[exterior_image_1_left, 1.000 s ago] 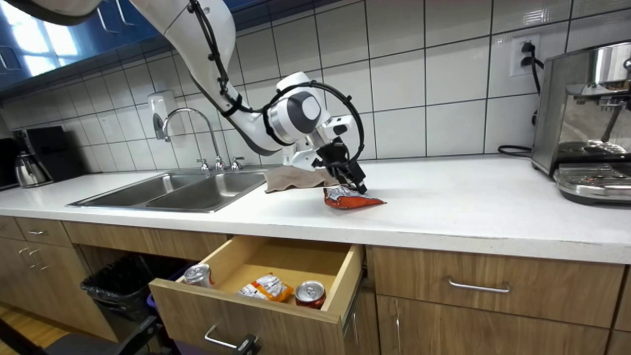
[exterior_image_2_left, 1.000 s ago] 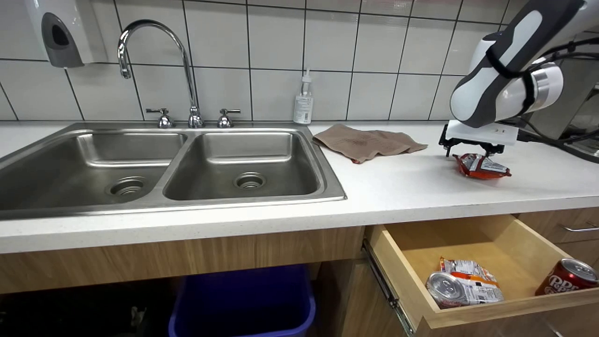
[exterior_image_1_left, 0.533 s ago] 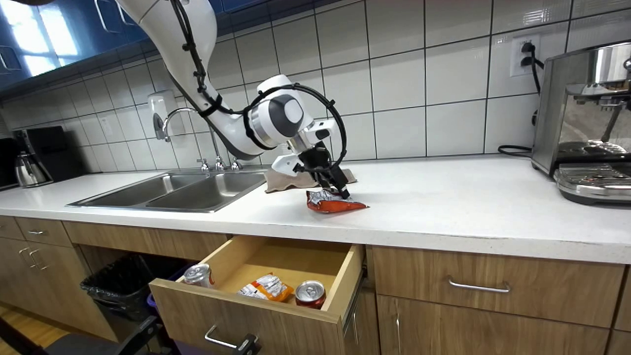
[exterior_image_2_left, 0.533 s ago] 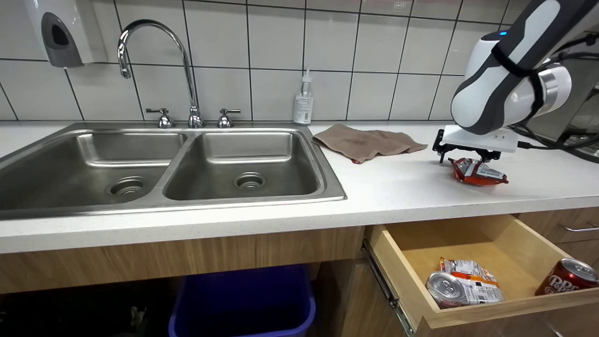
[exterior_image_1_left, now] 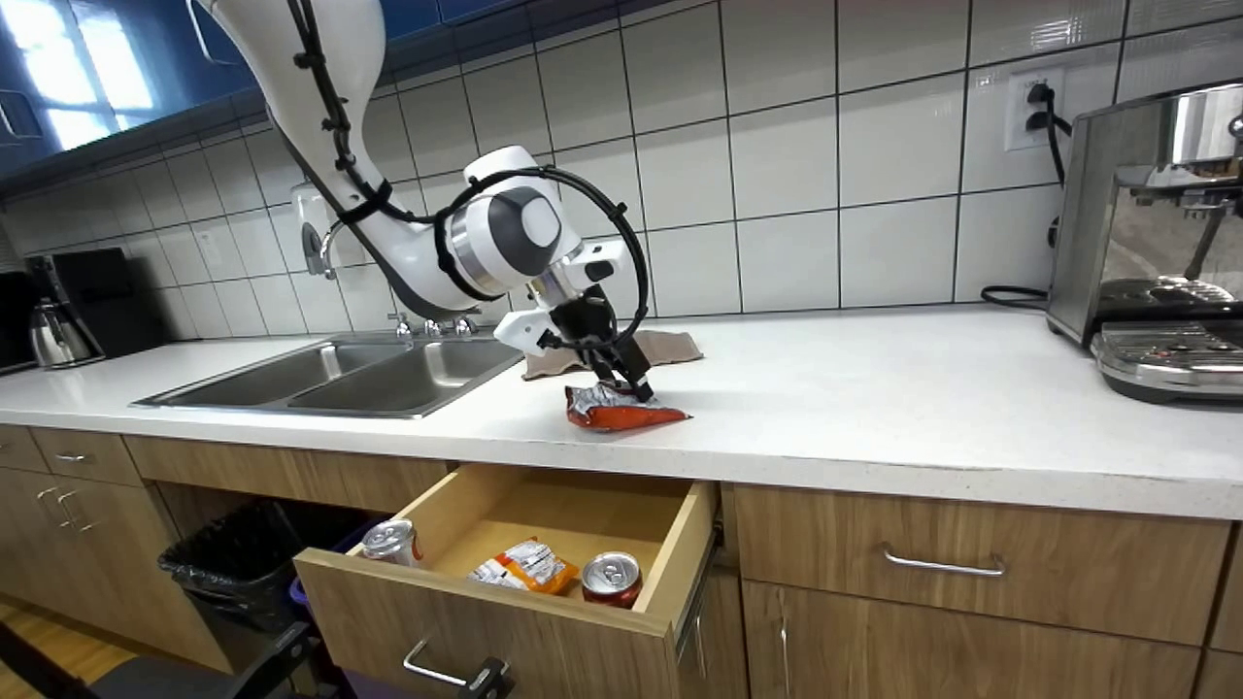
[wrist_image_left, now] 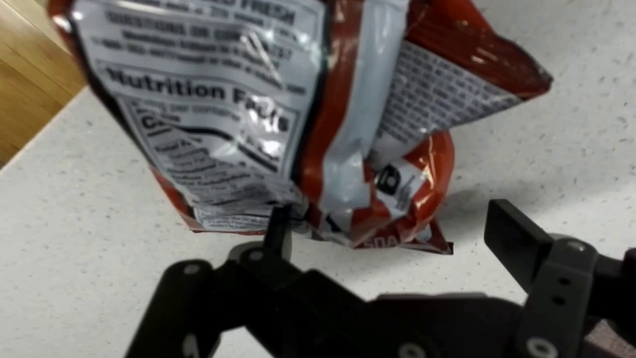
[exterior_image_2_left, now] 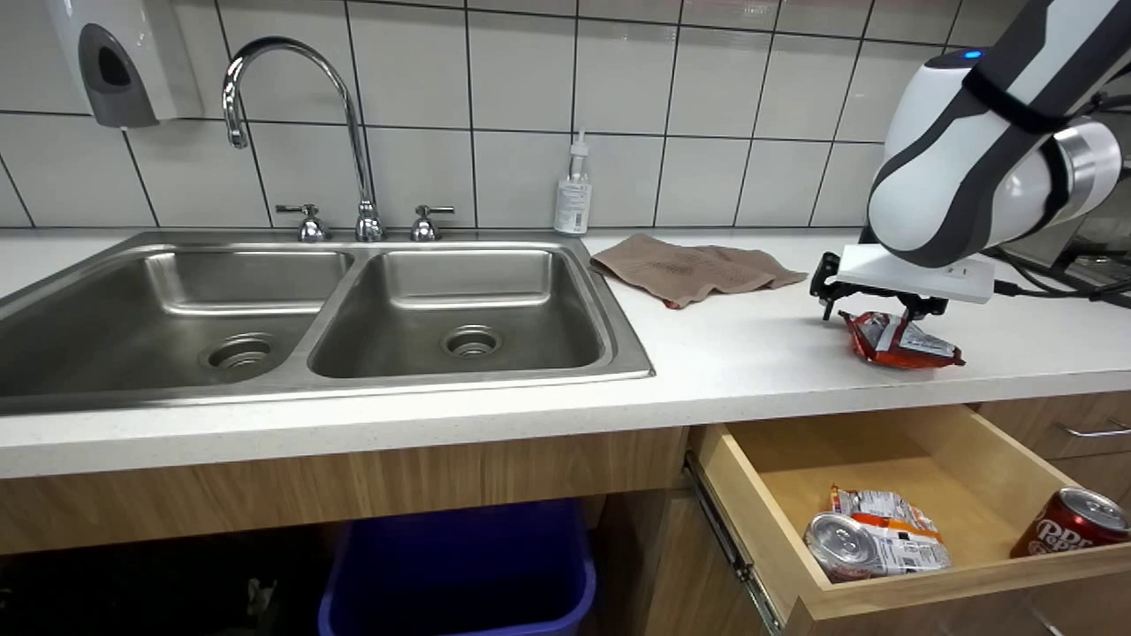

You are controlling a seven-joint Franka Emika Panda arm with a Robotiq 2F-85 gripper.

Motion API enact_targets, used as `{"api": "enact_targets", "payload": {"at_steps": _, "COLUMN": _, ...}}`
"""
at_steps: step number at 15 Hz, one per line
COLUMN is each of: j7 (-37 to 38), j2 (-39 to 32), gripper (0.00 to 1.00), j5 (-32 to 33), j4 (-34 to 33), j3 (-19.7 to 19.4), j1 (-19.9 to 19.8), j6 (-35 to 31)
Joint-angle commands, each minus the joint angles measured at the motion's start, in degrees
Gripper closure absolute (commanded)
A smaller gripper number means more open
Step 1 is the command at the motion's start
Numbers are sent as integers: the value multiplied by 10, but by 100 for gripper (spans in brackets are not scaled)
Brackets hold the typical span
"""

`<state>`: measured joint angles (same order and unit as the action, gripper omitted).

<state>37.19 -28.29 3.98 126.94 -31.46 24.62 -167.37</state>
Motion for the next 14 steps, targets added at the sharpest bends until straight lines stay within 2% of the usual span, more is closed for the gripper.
{"api": "enact_targets", "payload": {"at_steps": 1, "j7": 25, "j2": 51, "gripper": 0, "j5": 28, "j4": 67, "j3": -14, "j1": 27, "j6": -19}}
{"api": "enact_targets", "payload": {"at_steps": 10, "j7": 65, "j2": 115, "gripper": 0, "j5": 98, "j4": 157, "j3": -72, "j1": 111, "j6": -27}}
{"api": "enact_targets", "payload": {"at_steps": 14, "j7": 79, "j2": 139, "gripper": 0, "j5": 113, "j4": 192, "j3": -133, "j1": 179, "j6": -29}}
